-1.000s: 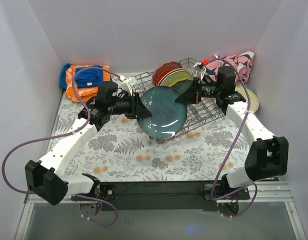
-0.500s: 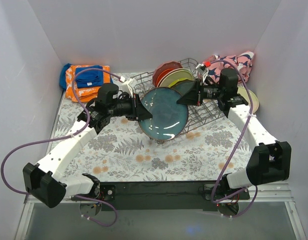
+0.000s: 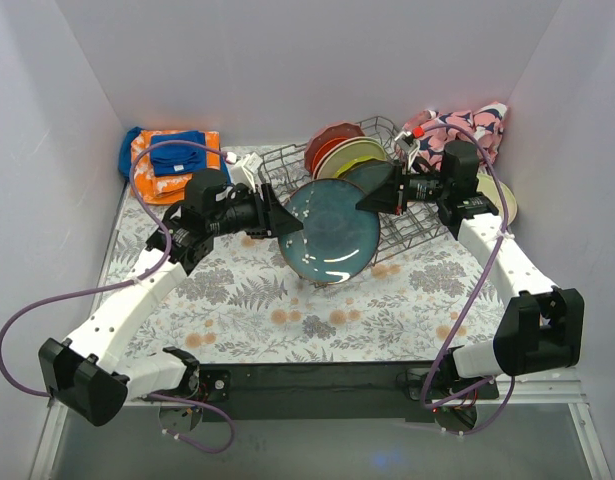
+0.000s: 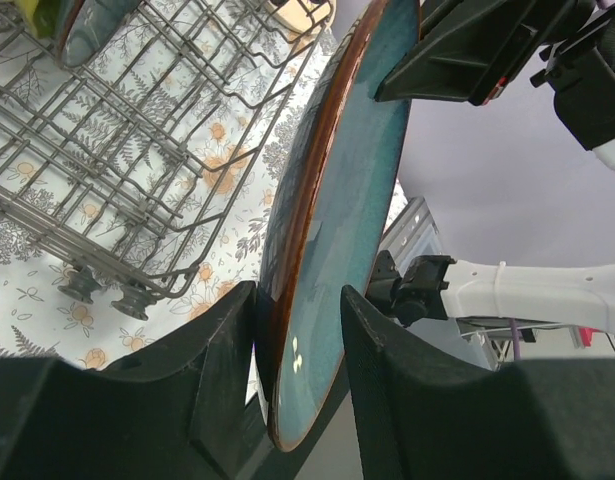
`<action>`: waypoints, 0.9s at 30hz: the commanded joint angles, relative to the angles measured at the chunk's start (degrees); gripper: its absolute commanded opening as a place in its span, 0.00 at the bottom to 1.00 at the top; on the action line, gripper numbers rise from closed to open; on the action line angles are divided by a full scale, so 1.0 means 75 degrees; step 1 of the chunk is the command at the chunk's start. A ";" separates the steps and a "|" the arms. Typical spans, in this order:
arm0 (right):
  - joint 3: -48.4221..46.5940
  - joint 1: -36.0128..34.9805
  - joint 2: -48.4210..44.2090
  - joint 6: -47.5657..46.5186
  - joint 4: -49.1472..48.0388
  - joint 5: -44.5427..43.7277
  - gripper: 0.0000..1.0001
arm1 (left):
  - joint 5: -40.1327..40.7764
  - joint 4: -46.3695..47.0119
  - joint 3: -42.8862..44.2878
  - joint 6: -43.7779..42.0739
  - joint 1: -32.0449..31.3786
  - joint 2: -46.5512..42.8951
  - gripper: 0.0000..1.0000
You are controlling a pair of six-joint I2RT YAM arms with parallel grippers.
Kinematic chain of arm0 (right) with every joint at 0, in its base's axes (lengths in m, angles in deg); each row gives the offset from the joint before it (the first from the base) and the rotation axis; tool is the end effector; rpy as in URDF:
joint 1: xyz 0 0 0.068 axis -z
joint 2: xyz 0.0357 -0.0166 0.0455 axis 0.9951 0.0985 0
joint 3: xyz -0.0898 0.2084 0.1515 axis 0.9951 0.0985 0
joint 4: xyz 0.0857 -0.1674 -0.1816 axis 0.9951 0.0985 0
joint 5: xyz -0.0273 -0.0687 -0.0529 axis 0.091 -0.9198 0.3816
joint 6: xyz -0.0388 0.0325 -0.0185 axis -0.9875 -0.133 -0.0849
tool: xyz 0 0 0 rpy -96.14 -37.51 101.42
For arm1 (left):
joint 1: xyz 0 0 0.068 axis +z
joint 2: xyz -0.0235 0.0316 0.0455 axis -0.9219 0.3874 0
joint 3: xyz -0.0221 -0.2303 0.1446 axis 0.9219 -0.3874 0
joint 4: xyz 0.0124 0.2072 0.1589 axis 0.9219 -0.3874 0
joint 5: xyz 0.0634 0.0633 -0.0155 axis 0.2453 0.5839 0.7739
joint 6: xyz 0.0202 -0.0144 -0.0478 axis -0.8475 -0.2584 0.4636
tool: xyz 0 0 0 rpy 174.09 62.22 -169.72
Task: Load the plates into the dish rack
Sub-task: Pass the plate from the right arm to the left
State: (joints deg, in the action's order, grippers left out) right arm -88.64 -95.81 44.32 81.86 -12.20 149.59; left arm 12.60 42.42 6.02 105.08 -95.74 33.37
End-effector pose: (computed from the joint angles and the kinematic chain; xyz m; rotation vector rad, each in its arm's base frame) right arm 0.2981 0.0932 0.3483 -0.7136 1.7212 1.3932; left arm 0.2177 -0.1388 0.3640 -0.4965 2.2951 -1.5545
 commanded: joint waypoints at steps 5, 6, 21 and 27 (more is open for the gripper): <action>-0.0193 0.0087 -0.0385 0.0286 -0.0614 0.0387 0.01 | -0.0184 0.0015 -0.0038 -0.0009 0.0008 -0.0207 0.38; -0.0193 0.0076 -0.0373 0.0298 -0.0626 0.0387 0.01 | -0.0207 0.0004 -0.0061 -0.0078 0.0019 -0.0172 0.38; -0.0064 0.0087 -0.0338 0.0486 -0.0837 0.0457 0.01 | -0.0313 -0.0020 0.0079 -0.0255 -0.0039 0.0391 0.25; -0.0029 0.0087 -0.0315 0.0509 -0.0872 0.0469 0.01 | -0.0454 0.0284 -0.0061 0.0061 -0.0074 0.0228 0.00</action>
State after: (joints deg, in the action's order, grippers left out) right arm -87.63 -95.26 44.13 83.93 -12.82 149.42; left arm 10.46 42.16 5.67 102.55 -96.47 36.71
